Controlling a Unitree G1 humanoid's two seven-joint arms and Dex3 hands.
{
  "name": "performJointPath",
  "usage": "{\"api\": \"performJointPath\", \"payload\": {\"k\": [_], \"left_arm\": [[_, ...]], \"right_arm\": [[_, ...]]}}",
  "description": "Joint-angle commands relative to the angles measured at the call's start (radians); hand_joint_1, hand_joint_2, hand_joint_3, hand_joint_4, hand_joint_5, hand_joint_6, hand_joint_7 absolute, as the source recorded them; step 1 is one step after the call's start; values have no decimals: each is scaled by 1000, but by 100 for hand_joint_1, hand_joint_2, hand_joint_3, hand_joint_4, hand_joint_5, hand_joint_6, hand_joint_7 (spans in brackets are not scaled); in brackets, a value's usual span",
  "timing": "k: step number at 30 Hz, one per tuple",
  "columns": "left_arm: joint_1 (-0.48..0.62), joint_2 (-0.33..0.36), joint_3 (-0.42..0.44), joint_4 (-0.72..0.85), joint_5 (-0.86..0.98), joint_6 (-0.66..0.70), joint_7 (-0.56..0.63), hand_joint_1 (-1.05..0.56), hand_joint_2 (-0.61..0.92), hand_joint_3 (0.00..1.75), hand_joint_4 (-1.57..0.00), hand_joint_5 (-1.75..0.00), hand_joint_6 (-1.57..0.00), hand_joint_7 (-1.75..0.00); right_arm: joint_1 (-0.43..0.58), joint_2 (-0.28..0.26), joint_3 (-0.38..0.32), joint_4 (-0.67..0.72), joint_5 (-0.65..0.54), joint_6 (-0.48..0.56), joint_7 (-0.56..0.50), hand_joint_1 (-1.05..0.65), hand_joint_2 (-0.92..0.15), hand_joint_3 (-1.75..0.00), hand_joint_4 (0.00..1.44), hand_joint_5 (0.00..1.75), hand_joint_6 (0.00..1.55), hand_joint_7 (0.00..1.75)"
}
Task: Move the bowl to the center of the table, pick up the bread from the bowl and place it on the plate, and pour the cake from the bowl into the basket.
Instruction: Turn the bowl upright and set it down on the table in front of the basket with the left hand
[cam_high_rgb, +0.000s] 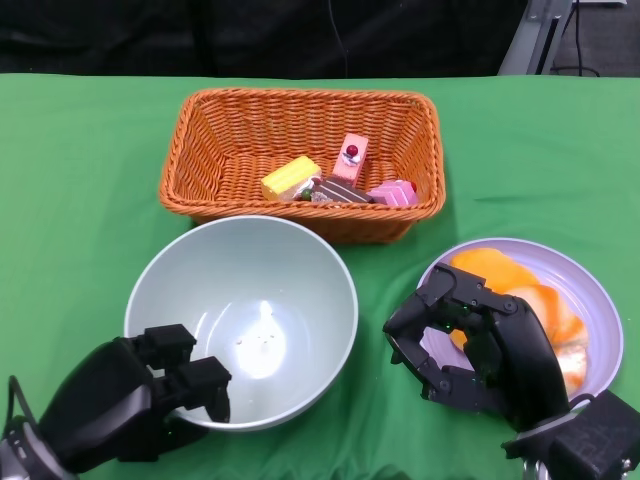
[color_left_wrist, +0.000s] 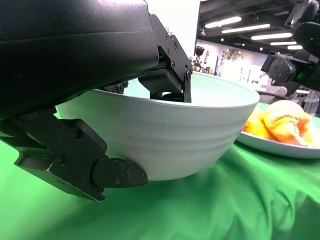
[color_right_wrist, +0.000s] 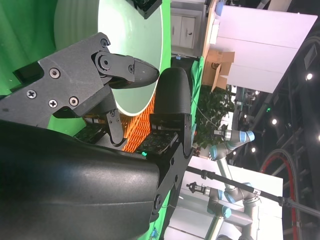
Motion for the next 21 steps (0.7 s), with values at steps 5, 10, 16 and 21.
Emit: {"api": "performJointPath", "payload": {"k": [5,10,16,21], "left_arm": [[-11,-13,4,-14,-20,-23,-12,1,82,32,-79,-136,-87,-92],[14,4,38,-42,-77,-46,-67,-25,85,7,-89,-62,-102,-19],[53,24,108,-63,-223,-151,-287,-44,89,1,-86,-15,-82,0],[83,35,173,-76,-358,-226,-514,-62,92,1,-74,-3,-67,0]], "right_arm": [[9,-7,-9,-9,-3,-3,-11,-23,-65,-68,70,152,70,120],[10,-8,-8,-16,7,5,-5,-20,-65,-69,70,151,70,119],[13,-11,-10,-19,10,7,-2,-19,-64,-71,70,149,71,118],[14,-8,-10,-18,9,1,-5,-19,-62,-72,70,149,72,118]]}}
